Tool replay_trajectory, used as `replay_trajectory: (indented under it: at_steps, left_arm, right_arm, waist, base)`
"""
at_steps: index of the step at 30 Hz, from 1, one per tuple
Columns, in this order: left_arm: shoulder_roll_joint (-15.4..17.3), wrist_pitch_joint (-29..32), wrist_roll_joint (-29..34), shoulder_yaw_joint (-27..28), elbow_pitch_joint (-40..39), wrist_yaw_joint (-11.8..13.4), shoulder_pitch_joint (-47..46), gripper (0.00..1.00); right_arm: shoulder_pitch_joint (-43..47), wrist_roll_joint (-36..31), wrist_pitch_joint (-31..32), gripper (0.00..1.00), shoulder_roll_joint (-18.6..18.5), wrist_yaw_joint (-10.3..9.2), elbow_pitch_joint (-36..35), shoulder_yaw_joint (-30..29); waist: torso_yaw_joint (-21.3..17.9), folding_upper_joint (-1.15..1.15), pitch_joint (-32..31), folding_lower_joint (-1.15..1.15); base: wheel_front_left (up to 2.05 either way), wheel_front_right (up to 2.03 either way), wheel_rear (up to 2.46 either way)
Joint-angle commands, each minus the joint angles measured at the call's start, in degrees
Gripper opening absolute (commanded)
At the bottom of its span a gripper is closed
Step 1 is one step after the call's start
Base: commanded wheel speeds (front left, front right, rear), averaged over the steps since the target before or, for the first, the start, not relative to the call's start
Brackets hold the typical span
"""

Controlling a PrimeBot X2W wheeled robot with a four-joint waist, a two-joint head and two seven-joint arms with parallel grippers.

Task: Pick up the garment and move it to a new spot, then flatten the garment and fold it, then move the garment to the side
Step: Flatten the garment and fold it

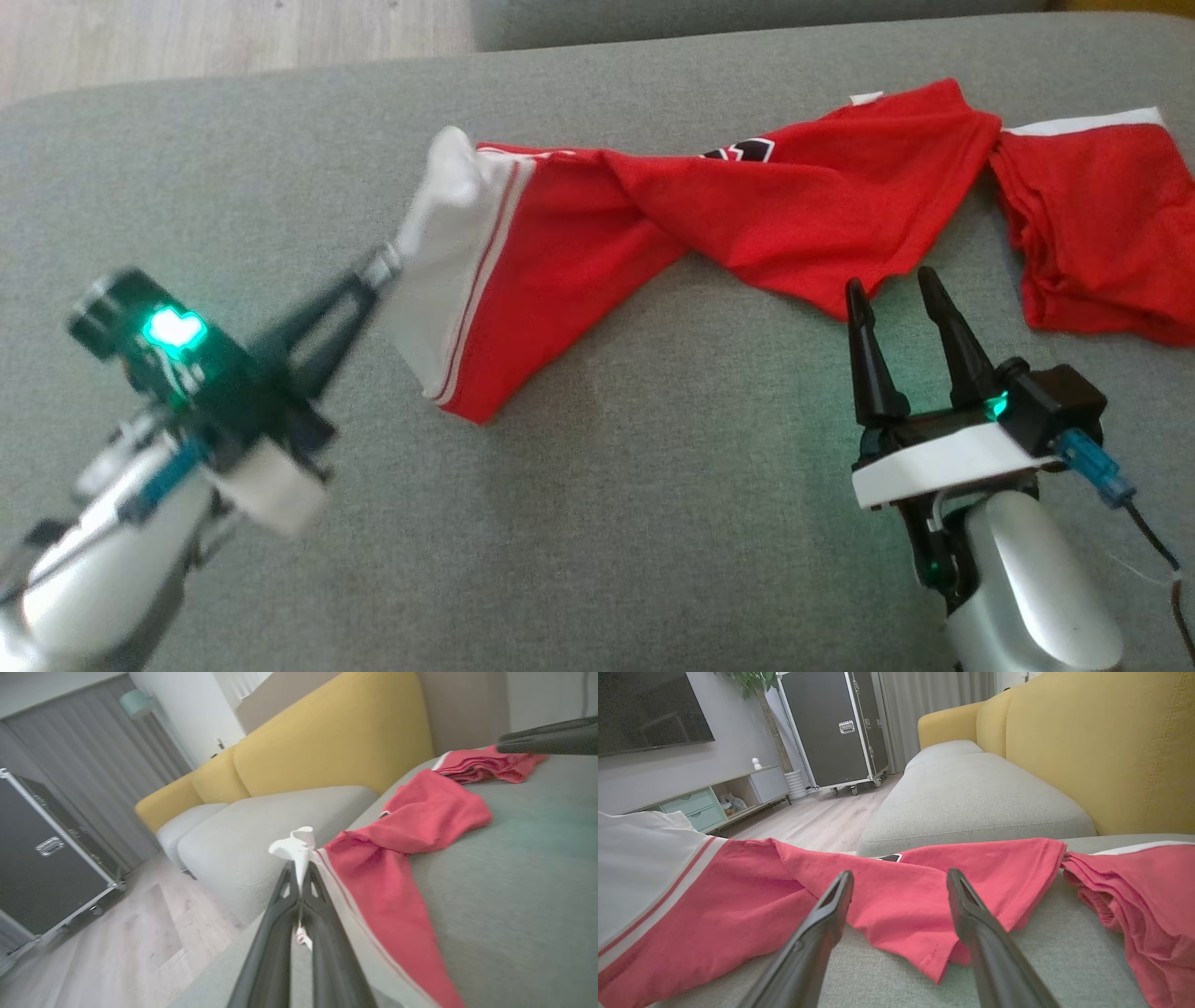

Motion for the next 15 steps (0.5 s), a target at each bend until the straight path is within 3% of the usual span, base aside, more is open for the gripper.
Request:
replay_trajectory:
  at_steps: [1, 6, 9, 14, 15]
  left_arm:
    - [3.96, -0.23, -0.95, 0.62, -4.04, 0.13, -1.34, 0.0]
    - [9.31, -0.23, -2.77, -7.24, -13.65, 0.11, 1.24, 0.0]
    - [12.69, -0.23, -1.35, -15.17, -18.24, 0.11, 1.48, 0.0]
    - [15.89, 0.25, -3.94, -27.64, -17.94, 0.11, 0.8, 0.0]
    - [15.95, 0.88, -4.84, -28.76, -16.92, 0.11, 0.44, 0.67]
  right_arm:
    - [0.08, 0.24, -0.37, 1.0, -0.07, -0.05, -1.32, 0.92]
    - [0.39, 0.52, -0.37, 1.0, -0.07, -0.05, -0.53, 0.56]
    - [0.43, 0.76, -0.37, 1.0, -0.07, -0.05, 0.09, 0.2]
    - [0.22, 1.27, -0.37, 1.0, -0.07, -0.05, 0.74, 0.18]
    - [0.16, 1.36, -0.37, 1.0, -0.07, -0.05, 0.85, 0.28]
  waist:
    - [0.25, 0.0, -0.32, 0.01]
    - [0.58, 0.0, -1.12, 0.01]
    - [0.51, 0.0, -1.79, 0.01]
    - [0.11, 0.0, -2.58, 0.01]
    - [-0.04, 0.0, -2.66, 0.01]
  base:
    - [0.0, 0.0, 0.0]
    - [0.0, 0.0, 0.0]
    - [0.0, 0.0, 0.0]
    - [0.0, 0.0, 0.0]
    - [0.0, 0.0, 0.0]
